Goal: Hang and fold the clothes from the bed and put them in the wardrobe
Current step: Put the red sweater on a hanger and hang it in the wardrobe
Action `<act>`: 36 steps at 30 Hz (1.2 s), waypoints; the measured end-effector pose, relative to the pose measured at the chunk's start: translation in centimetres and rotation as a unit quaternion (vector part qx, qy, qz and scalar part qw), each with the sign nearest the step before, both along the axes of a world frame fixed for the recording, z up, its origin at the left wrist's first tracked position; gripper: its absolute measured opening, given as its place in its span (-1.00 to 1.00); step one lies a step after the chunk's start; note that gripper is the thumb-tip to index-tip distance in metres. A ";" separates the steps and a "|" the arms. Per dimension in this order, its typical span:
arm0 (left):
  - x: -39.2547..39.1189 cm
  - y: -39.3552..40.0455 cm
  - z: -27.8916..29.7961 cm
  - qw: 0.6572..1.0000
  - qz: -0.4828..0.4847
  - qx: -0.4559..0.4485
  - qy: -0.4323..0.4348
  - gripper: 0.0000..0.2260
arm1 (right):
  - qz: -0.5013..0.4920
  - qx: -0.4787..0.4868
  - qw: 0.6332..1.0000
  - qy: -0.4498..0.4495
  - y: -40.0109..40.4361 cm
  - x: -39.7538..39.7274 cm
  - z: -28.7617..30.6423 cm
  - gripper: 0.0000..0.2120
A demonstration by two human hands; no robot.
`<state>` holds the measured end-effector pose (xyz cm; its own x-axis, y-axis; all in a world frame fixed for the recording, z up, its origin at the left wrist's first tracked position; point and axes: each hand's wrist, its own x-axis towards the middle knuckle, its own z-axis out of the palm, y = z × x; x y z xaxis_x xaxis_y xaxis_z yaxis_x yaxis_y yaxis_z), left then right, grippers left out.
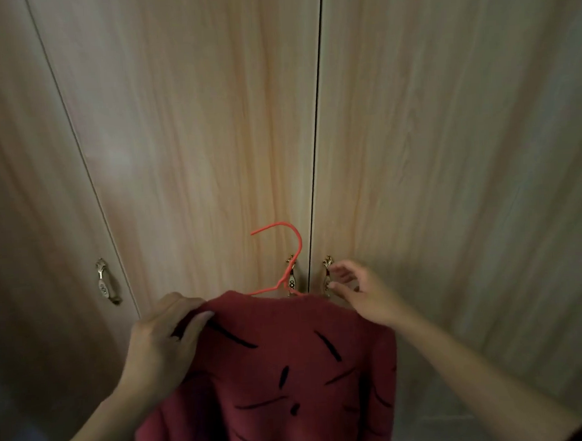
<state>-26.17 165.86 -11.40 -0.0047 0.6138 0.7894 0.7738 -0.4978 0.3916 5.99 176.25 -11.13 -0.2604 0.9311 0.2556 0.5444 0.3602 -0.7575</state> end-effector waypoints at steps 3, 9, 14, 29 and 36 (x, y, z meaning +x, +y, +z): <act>-0.1 1.9 0.4 1.000 0.002 -0.007 0.013 -0.76 | -0.003 -0.011 1.000 -0.028 3.7 -0.4 -1.2 -0.64; -0.8 4.2 0.4 0.999 -0.003 -0.022 0.024 -0.74 | -0.103 0.094 0.987 -0.086 7.0 -1.4 -2.3 -0.74; -2.0 5.3 0.0 0.999 -0.022 -0.018 0.032 -0.73 | -0.049 0.029 0.995 -0.078 6.4 -2.4 -3.0 -0.62; -5.4 3.0 -0.4 0.973 -0.215 -0.028 0.078 -0.74 | -0.127 0.076 0.965 -0.219 -9.0 -3.1 -3.9 -0.48; -1.0 1.8 -1.0 0.946 -0.319 -0.012 0.062 -0.74 | -0.255 0.056 0.911 -0.318 -19.4 1.1 -3.7 -0.58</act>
